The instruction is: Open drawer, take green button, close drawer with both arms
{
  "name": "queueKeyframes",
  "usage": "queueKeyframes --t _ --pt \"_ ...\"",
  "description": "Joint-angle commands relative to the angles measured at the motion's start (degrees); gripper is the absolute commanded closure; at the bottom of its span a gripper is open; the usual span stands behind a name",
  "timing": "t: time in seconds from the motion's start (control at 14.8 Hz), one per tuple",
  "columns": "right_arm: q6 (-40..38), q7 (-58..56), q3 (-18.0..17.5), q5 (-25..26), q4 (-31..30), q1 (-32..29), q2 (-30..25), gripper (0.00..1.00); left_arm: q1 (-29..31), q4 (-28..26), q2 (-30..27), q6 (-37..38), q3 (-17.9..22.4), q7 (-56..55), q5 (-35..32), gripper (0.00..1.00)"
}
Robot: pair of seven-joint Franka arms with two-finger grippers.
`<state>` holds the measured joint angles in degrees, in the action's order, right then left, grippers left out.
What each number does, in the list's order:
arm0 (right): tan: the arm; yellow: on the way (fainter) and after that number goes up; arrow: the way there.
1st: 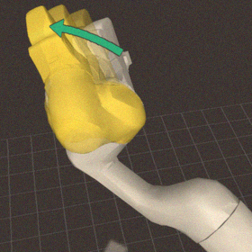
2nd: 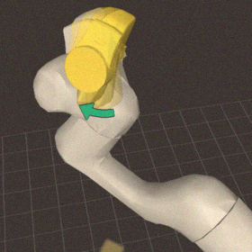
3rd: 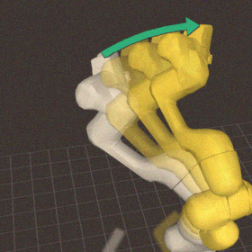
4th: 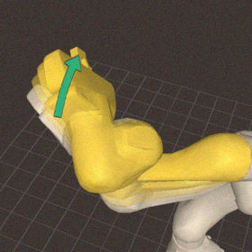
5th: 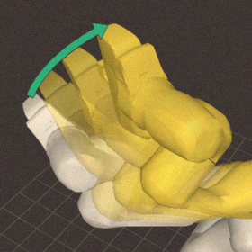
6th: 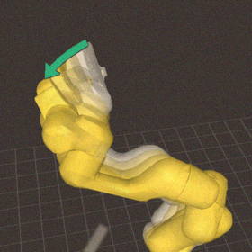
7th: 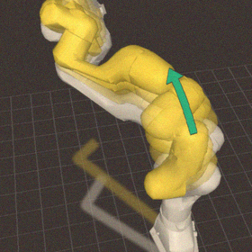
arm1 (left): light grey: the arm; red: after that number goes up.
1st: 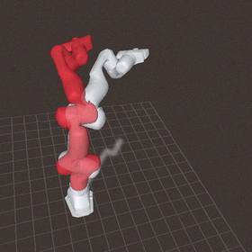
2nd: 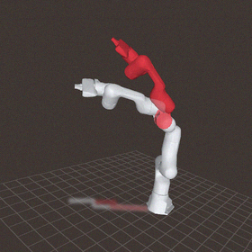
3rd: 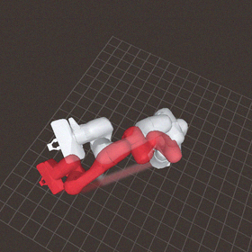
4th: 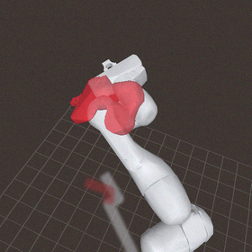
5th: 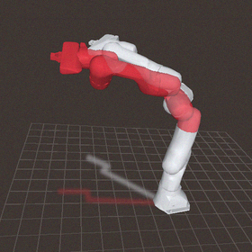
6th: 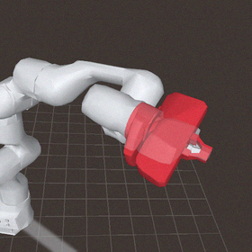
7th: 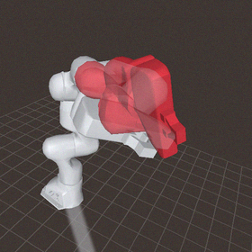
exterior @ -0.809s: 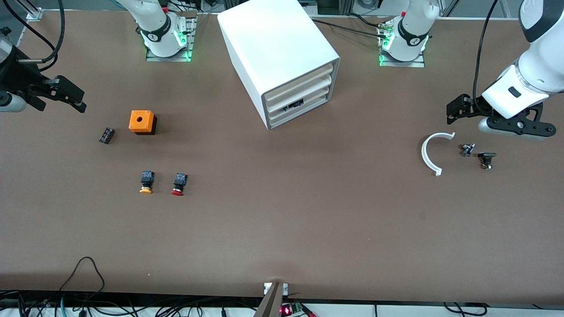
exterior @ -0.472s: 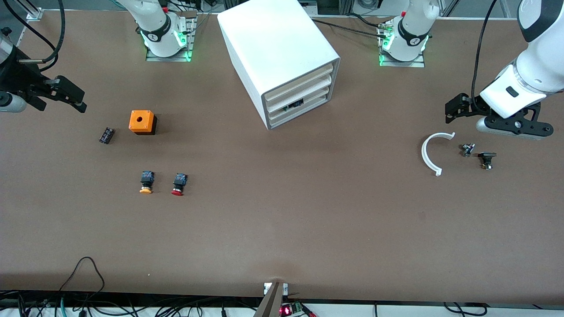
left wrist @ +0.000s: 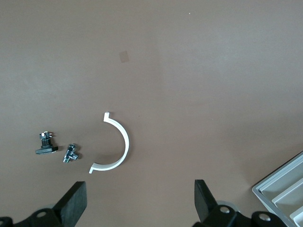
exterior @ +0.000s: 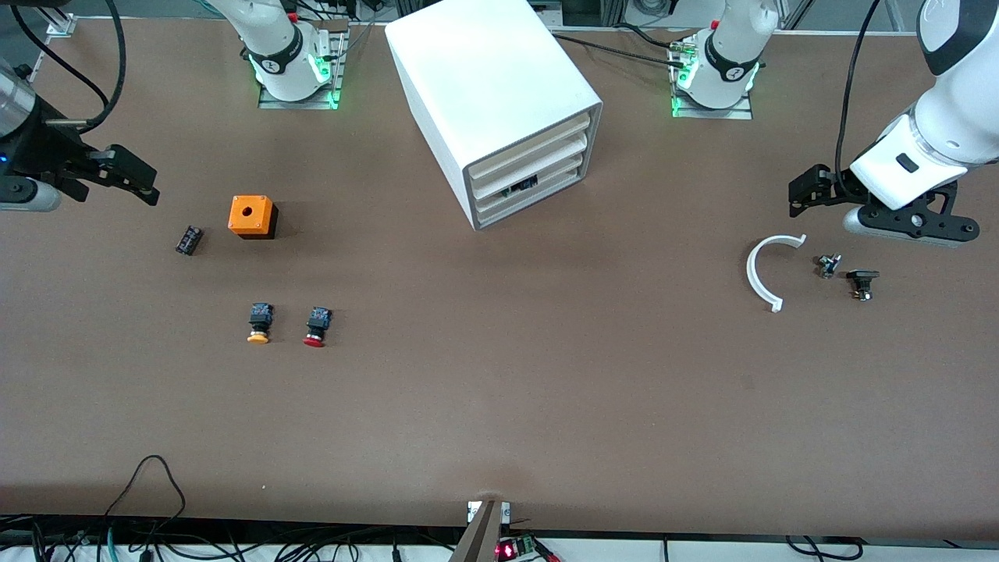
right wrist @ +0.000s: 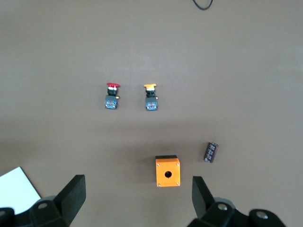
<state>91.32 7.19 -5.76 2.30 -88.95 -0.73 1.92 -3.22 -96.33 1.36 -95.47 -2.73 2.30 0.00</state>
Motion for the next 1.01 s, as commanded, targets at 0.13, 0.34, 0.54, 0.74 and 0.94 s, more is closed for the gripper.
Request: queueKeyframes --t 0.13,0.34,0.54,0.74,0.94 --pt "-0.8 1.3 -0.6 1.2 -2.2 0.5 0.5 0.01 -0.6 0.8 0.0 1.2 0.3 -1.2 -1.4 0.0" --pt "-0.4 1.4 -0.6 1.1 -2.2 1.2 2.7 0.01 -0.6 0.8 0.0 1.4 0.2 -1.2 -1.4 0.0" --pt "1.5 1.5 -0.6 0.7 -2.2 1.3 5.5 0.01 -0.7 0.8 0.0 1.4 0.2 -1.2 -1.4 0.0" --pt "3.3 4.3 -0.6 0.5 -2.1 2.1 8.1 0.01 -0.6 0.8 0.0 1.4 0.2 -1.2 -1.4 0.0" --pt "5.0 6.8 -0.6 0.5 -2.1 4.2 10.1 0.01 -0.7 0.8 0.0 1.5 0.2 -1.2 -1.4 0.0"
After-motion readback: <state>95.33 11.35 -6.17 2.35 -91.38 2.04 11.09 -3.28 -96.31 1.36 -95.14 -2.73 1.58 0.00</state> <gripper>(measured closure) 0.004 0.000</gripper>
